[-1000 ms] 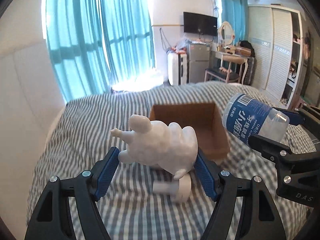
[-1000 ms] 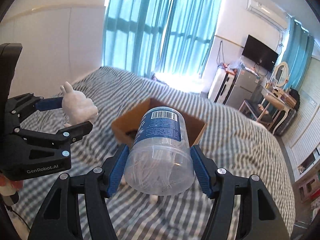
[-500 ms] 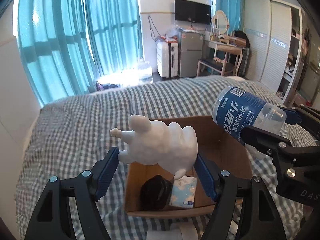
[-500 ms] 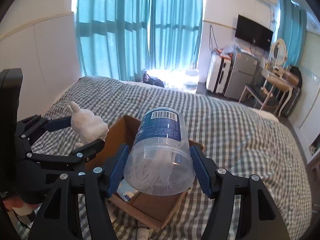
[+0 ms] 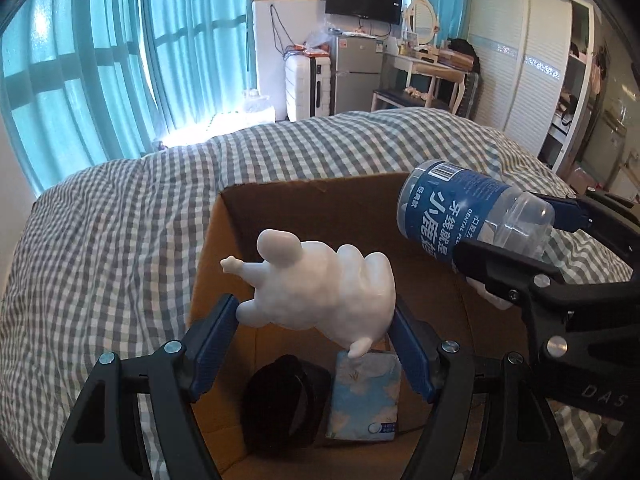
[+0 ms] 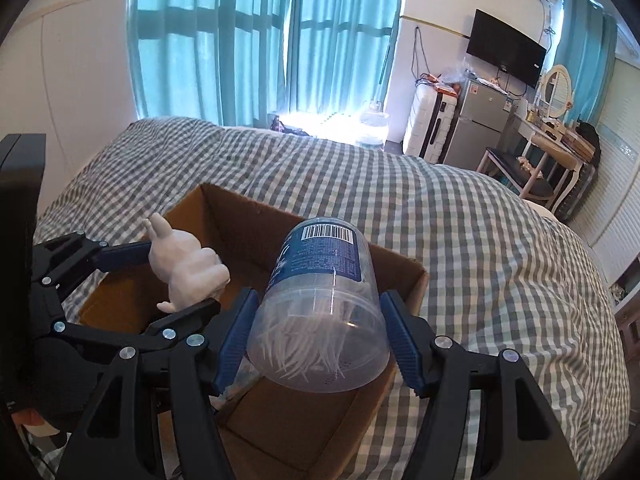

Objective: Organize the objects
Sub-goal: 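Lower the rabbit figurine and swab jar into the box and release both, then grasp the tape roll with the left tool while the right tool grasps the lotion bottle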

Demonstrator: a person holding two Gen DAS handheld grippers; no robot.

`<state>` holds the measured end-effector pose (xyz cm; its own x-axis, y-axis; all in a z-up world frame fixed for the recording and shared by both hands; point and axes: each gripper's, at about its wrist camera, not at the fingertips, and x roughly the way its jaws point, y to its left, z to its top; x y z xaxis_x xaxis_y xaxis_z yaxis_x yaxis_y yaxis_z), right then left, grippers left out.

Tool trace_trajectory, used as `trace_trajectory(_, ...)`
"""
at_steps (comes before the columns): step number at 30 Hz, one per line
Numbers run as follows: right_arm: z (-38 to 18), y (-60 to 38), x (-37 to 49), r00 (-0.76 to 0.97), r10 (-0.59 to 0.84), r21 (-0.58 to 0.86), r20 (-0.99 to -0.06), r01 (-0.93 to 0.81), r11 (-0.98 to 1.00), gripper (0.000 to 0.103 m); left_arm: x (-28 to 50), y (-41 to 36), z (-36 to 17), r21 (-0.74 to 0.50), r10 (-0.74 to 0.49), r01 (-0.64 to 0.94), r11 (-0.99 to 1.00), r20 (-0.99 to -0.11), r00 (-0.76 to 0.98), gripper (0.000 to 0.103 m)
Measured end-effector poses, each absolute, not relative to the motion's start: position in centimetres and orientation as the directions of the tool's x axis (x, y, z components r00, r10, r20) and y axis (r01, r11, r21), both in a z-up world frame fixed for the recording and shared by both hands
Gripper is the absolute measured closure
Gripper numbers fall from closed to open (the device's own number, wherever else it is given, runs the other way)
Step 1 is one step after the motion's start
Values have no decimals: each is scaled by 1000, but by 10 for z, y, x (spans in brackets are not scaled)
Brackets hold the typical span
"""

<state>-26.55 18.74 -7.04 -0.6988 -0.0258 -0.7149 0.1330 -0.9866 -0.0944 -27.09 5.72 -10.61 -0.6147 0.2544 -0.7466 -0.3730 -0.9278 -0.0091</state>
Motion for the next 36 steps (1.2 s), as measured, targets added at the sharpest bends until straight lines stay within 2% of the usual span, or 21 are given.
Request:
trace_trajectory(5, -72, 188, -262, -708, -11, -89, -707, 104, -991, 40, -259, 59, -107, -16, 281, -406, -914, -747, -602, 25)
trace_trajectory(7, -66, 190, -260, -717, -14, -78, -697, 95, -992, 36, -252, 60, -104, -19, 287, -410, -912, -745, -603, 18)
trace_trajectory(8, -61, 190, -257, -724, -10, -77, -689, 87, -993, 29, -249, 60, -101, -17, 285, -408, -913, -743, -606, 13)
trace_trajectory(9, -55, 192, -253, -733, -6, -76, -681, 79, -994, 27, -245, 59, -97, -13, 282, -407, -914, -741, -609, 11)
trace_trajectory(14, -22, 198, -229, -763, -18, -52, -646, 67, -996, 27, -222, 56, -66, 12, 266, -401, -916, -729, -630, 4)
trace_trajectory(25, 54, 207, -143, -807, -84, -22, -584, 119, -993, 24, -152, 31, 11, 90, 142, -269, -959, -669, -729, 0)
trace_trajectory(31, 68, 209, -101, -810, -107, -32, -576, 152, -988, 23, -118, 10, 22, 100, 79, -191, -977, -659, -748, 0)
trace_trajectory(36, 56, 205, -81, -793, -117, -43, -597, 177, -983, 23, -96, -6, 7, 91, 35, -129, -987, -670, -741, 0)
